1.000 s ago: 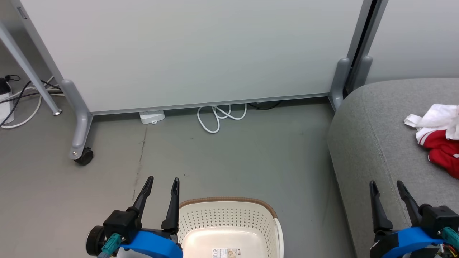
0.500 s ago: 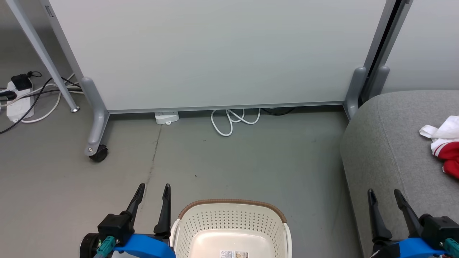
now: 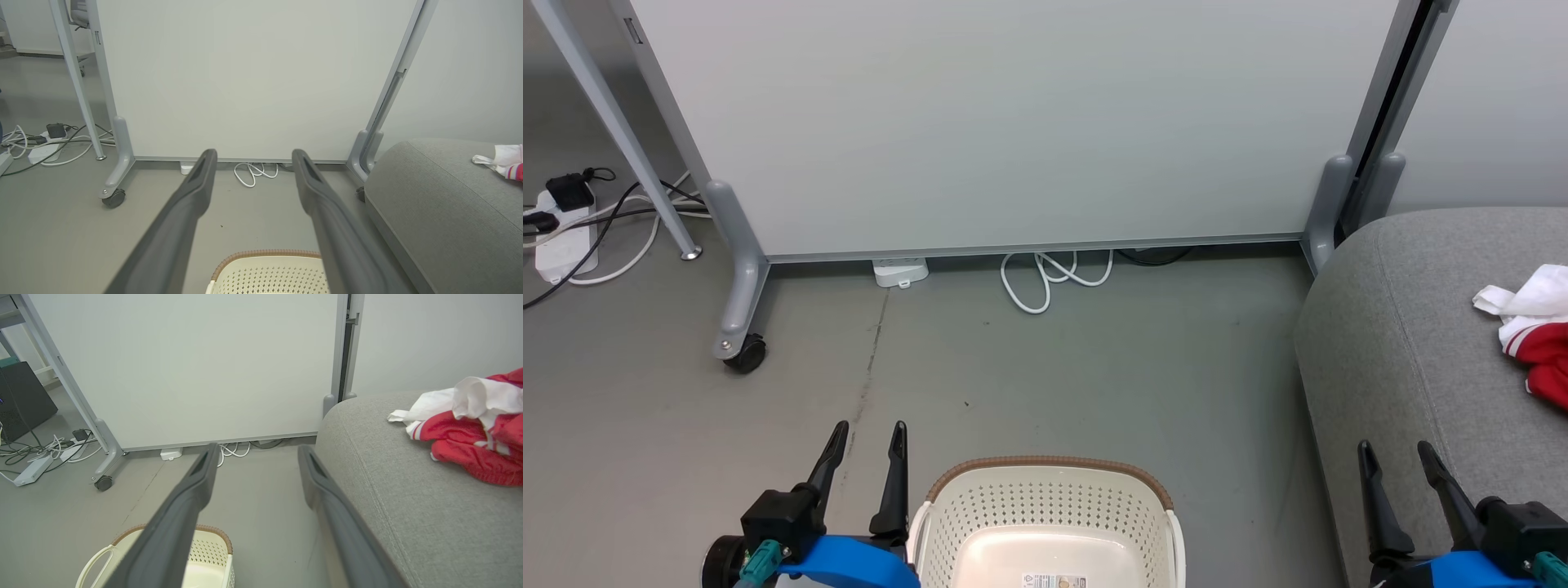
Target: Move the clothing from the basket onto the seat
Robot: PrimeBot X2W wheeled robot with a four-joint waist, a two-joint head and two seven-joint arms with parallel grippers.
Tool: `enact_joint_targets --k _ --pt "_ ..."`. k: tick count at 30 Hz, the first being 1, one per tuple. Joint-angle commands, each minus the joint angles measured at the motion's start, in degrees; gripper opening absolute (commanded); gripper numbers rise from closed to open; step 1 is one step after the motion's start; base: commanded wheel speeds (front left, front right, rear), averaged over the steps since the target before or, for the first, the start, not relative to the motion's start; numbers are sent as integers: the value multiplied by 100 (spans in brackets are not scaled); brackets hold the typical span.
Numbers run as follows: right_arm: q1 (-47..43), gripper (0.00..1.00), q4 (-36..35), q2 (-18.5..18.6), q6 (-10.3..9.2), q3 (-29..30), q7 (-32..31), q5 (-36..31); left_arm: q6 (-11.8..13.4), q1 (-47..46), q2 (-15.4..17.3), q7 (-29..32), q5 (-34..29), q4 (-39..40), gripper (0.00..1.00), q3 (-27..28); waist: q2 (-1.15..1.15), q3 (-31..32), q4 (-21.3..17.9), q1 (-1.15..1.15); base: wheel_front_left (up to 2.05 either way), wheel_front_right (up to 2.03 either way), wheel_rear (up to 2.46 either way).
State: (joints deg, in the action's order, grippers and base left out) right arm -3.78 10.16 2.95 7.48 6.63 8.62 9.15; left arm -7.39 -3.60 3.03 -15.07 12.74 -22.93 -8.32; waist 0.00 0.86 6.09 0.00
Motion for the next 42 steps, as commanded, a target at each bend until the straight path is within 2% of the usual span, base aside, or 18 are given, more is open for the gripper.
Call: enact_joint_targets --k 1,15,16,23,42 --pt "-68 100 10 -10 3 -5 -8 -28 -10 58 -6 -14 25 18 100 -2 0 0 -2 0 0 0 0" --pt "-66 100 30 -10 3 -40 3 -30 -10 34 -12 -14 146 24 100 -84 0 -1 -12 0 0 0 0" --pt "-2 0 19 0 0 -40 0 -31 0 3 -4 0 135 28 0 -86 0 -2 -13 0 0 0 0" --pt "7 0 359 -35 0 -47 -26 37 2 268 -3 50 208 -252 0 -120 0 -2 -17 0 0 0 0" --pt "266 0 352 -25 0 -41 -390 2080 0 118 81 479 2214 24 0 164 0 -17 -108 0 0 0 0"
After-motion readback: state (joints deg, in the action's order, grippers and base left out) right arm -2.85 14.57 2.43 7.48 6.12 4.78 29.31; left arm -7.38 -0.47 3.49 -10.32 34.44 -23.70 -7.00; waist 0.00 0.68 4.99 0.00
